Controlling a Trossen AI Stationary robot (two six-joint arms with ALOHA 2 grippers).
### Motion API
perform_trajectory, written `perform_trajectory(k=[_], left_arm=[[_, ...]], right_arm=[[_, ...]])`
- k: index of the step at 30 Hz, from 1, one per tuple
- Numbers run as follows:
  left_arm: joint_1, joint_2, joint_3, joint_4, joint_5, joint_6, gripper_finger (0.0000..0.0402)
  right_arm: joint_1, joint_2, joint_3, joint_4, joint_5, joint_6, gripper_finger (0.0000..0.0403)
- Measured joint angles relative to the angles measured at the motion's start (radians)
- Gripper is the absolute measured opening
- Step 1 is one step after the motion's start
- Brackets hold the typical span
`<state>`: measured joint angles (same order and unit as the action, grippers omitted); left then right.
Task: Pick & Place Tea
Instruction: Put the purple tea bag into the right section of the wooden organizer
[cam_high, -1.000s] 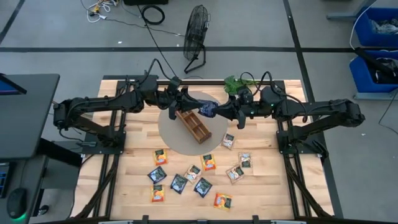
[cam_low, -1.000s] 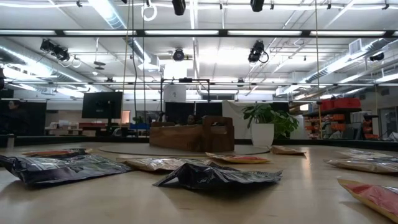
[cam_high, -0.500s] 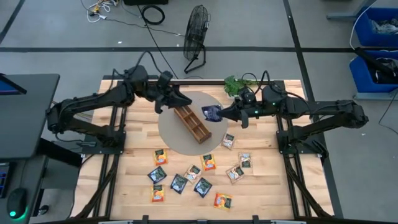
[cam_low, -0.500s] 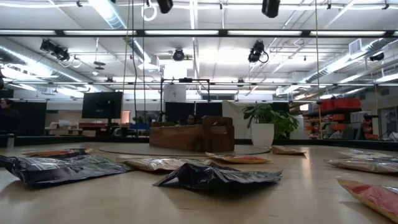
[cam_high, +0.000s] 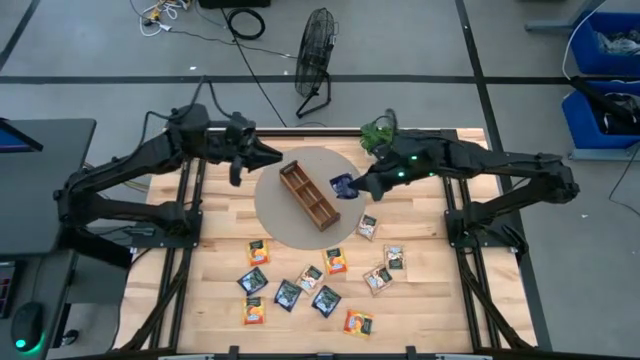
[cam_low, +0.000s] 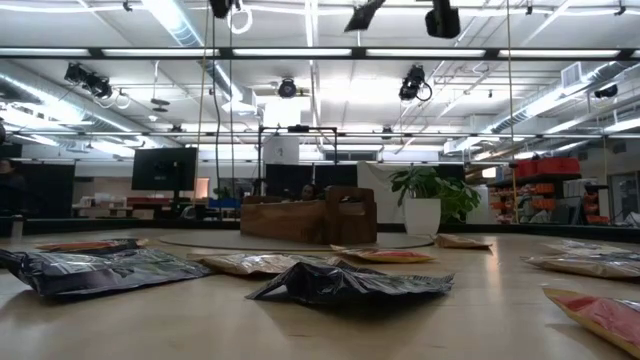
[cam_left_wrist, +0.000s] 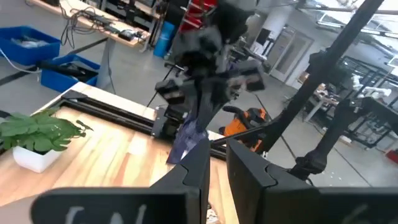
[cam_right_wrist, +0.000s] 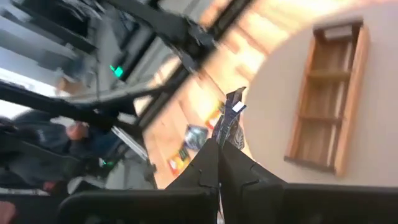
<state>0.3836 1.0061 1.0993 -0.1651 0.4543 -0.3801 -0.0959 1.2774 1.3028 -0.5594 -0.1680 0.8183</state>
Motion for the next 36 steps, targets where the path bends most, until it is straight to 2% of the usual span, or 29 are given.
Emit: perform_trajectory(k=[6, 13, 16, 22, 36], left_arm=[[0.005, -0.087, 0.0, -0.127, -0.044, 0.034, 0.0057], [0.013, -0.169, 0.0, -0.234, -0.093, 0.022, 0.0057], [0.012, -0.194, 0.0, -0.254, -0.136, -0.014, 0.0057], [0.012, -0.244, 0.0, -0.268, -0.137, -0.014, 0.0057], [0.012, -0.289, 0.0, -0.299, -0.137, 0.008, 0.0057]], right_arm=[[0.0, 0.139, 0.111, -0.118, -0.033, -0.018, 0.0], [-0.003, 0.293, 0.205, -0.231, -0.058, -0.156, 0.0], [-0.009, 0.343, 0.213, -0.23, -0.06, -0.185, 0.0], [-0.035, 0.429, 0.218, -0.214, -0.006, -0.214, 0.0], [-0.058, 0.57, 0.218, -0.167, -0.031, -0.229, 0.0]])
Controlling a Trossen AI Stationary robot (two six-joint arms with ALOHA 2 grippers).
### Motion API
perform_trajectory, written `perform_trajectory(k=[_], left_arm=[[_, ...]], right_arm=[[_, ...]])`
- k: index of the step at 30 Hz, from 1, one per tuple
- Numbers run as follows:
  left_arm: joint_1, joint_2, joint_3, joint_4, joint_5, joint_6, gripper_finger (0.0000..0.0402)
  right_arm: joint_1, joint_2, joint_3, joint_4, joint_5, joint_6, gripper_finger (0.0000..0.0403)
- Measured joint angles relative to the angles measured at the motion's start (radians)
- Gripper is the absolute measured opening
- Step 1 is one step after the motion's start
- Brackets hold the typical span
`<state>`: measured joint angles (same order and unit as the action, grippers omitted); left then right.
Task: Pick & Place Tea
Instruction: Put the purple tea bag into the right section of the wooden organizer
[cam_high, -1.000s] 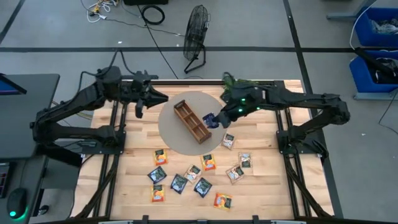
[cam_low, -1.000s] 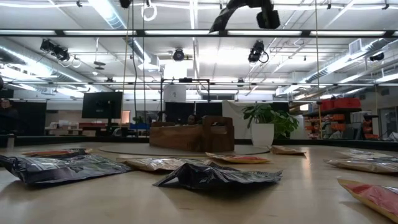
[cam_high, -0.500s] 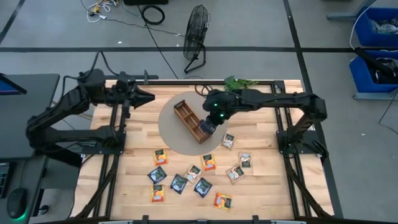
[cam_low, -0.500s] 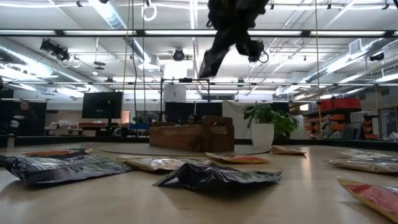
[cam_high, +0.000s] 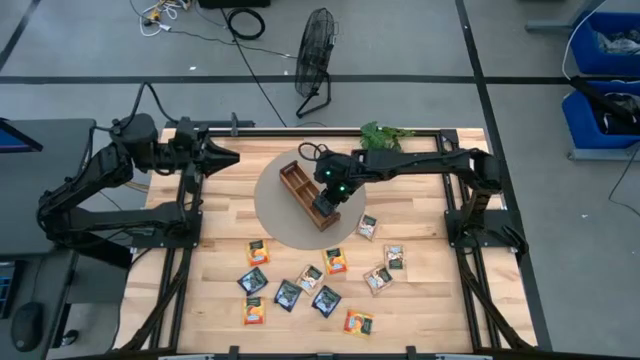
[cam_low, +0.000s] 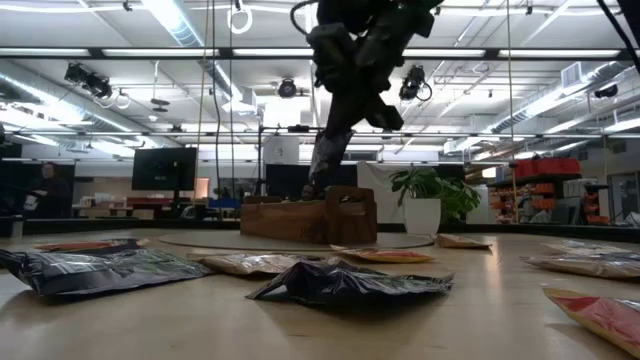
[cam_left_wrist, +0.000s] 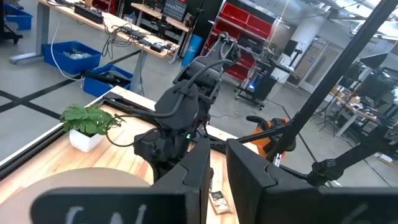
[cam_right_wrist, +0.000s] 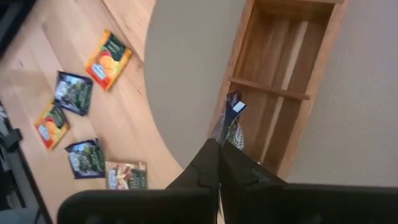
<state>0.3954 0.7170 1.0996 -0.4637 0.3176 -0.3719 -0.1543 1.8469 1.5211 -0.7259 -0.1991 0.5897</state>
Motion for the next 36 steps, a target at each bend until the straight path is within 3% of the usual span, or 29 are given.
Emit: perform_trajectory(k=[9, 36], left_arm=[[0.0, 0.001, 0.0, 0.0, 0.0, 0.017, 0.0057], [0.0, 0.002, 0.0, -0.007, 0.0, 0.018, 0.0057]], right_arm=[[-0.021, 0.016, 0.0, 0.0, -0.001, -0.073, 0.0], [-0.028, 0.016, 0.0, -0.056, -0.013, -0.095, 0.0]])
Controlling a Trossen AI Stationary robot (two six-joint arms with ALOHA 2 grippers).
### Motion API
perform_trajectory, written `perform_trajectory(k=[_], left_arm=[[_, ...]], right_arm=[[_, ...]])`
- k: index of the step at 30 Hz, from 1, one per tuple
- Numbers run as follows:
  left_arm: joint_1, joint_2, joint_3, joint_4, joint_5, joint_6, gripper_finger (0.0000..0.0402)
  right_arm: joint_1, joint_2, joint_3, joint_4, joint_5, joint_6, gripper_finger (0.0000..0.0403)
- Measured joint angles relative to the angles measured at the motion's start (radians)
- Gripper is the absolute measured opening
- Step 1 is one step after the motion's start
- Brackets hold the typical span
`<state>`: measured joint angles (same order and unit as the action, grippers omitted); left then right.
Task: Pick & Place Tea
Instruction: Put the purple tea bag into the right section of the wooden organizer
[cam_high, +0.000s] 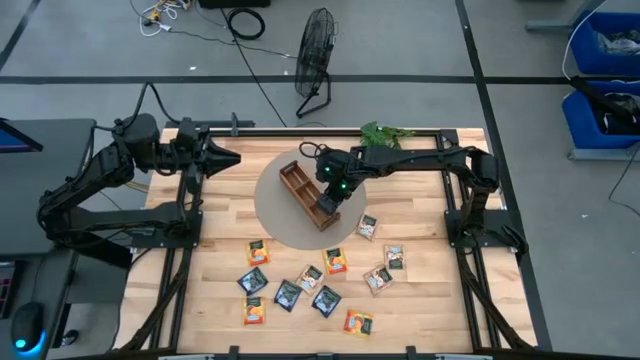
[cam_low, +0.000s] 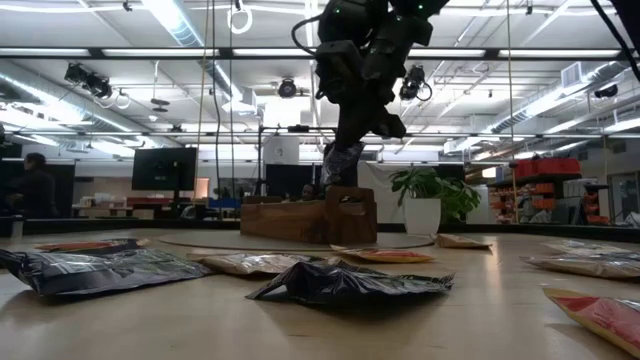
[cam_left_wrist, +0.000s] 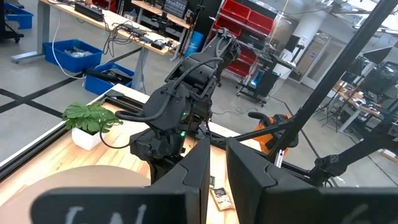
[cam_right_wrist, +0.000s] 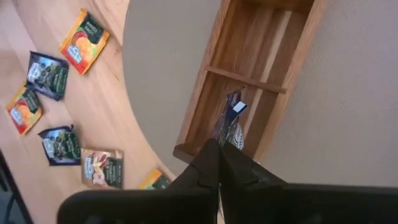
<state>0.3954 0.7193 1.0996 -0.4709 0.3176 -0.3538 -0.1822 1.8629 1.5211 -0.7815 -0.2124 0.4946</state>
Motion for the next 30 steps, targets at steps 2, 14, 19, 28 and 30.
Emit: perform_trajectory(k=[2, 14, 19, 28, 30], left_arm=[[0.0, 0.0, 0.0, 0.0, 0.0, 0.0, 0.0057], [0.0, 0.0, 0.0, -0.011, 0.0, 0.001, 0.0057], [0.0, 0.0, 0.0, -0.023, 0.0, 0.002, 0.0057], [0.0, 0.0, 0.0, -0.023, 0.0, 0.002, 0.0057], [0.0, 0.0, 0.0, -0.023, 0.0, 0.002, 0.0057]], right_arm=[[0.008, 0.004, 0.0, 0.002, 0.034, -0.004, 0.0], [0.015, 0.051, -0.002, 0.006, 0.046, -0.011, 0.0], [0.005, 0.066, -0.001, 0.009, 0.036, -0.021, 0.0], [0.002, 0.08, -0.002, 0.019, 0.021, -0.013, 0.0], [-0.002, 0.081, -0.002, 0.016, 0.021, -0.016, 0.0002]])
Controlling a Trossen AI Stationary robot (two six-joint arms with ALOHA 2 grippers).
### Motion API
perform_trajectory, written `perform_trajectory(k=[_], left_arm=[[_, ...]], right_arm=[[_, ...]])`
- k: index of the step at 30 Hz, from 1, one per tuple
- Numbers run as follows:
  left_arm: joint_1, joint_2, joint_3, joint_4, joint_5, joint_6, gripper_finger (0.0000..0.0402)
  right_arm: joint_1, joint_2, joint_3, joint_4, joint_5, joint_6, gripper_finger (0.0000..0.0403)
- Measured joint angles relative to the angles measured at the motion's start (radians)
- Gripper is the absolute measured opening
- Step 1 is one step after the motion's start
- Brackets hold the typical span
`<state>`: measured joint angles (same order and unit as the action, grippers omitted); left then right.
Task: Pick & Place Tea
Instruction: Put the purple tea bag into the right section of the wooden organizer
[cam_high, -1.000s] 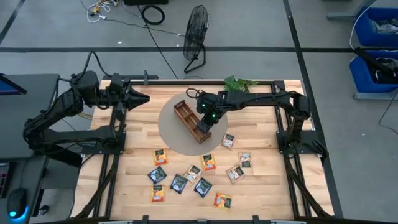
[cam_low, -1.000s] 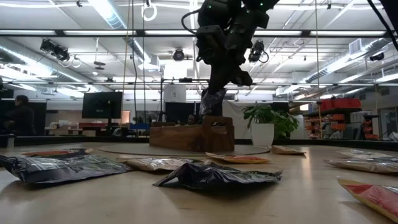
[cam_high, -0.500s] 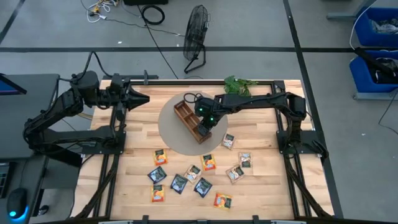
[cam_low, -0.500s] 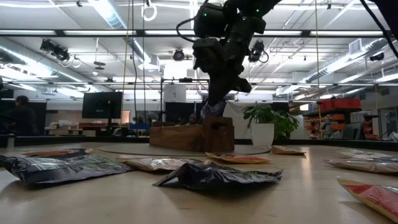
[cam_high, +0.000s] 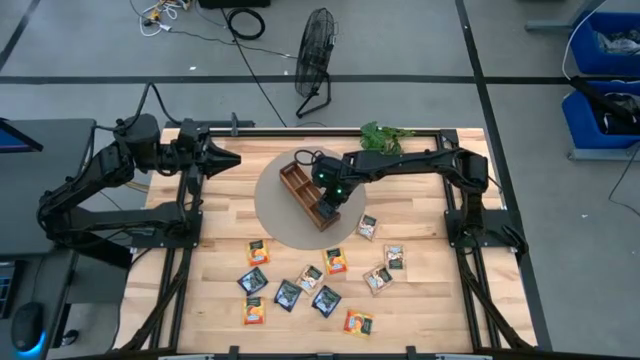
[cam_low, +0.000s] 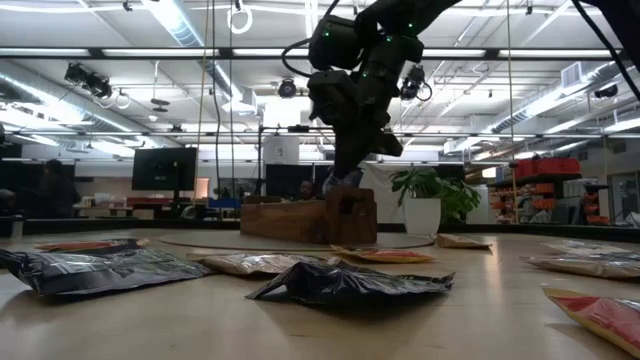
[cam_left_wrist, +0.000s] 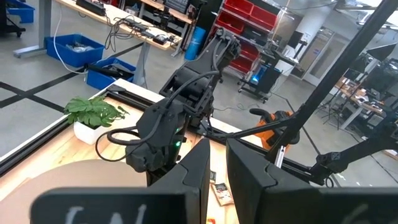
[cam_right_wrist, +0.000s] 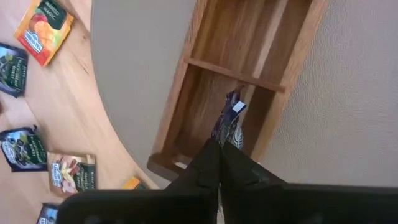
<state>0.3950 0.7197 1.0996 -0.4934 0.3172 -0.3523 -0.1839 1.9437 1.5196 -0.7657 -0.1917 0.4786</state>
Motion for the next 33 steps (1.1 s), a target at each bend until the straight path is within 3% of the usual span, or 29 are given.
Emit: perform_trajectory(k=[12, 25, 33], left_arm=[[0.0, 0.0, 0.0, 0.001, 0.0, -0.001, 0.0057], [0.0, 0.0, 0.0, 0.002, 0.0, -0.001, 0.0057], [0.0, 0.0, 0.0, 0.002, 0.0, -0.001, 0.0057]], right_arm=[[-0.006, 0.016, 0.0, -0.012, -0.008, -0.008, 0.004], [-0.024, 0.016, 0.0, -0.076, 0.027, 0.011, 0.0189], [-0.029, -0.049, 0.0, -0.096, -0.011, -0.008, 0.0228]])
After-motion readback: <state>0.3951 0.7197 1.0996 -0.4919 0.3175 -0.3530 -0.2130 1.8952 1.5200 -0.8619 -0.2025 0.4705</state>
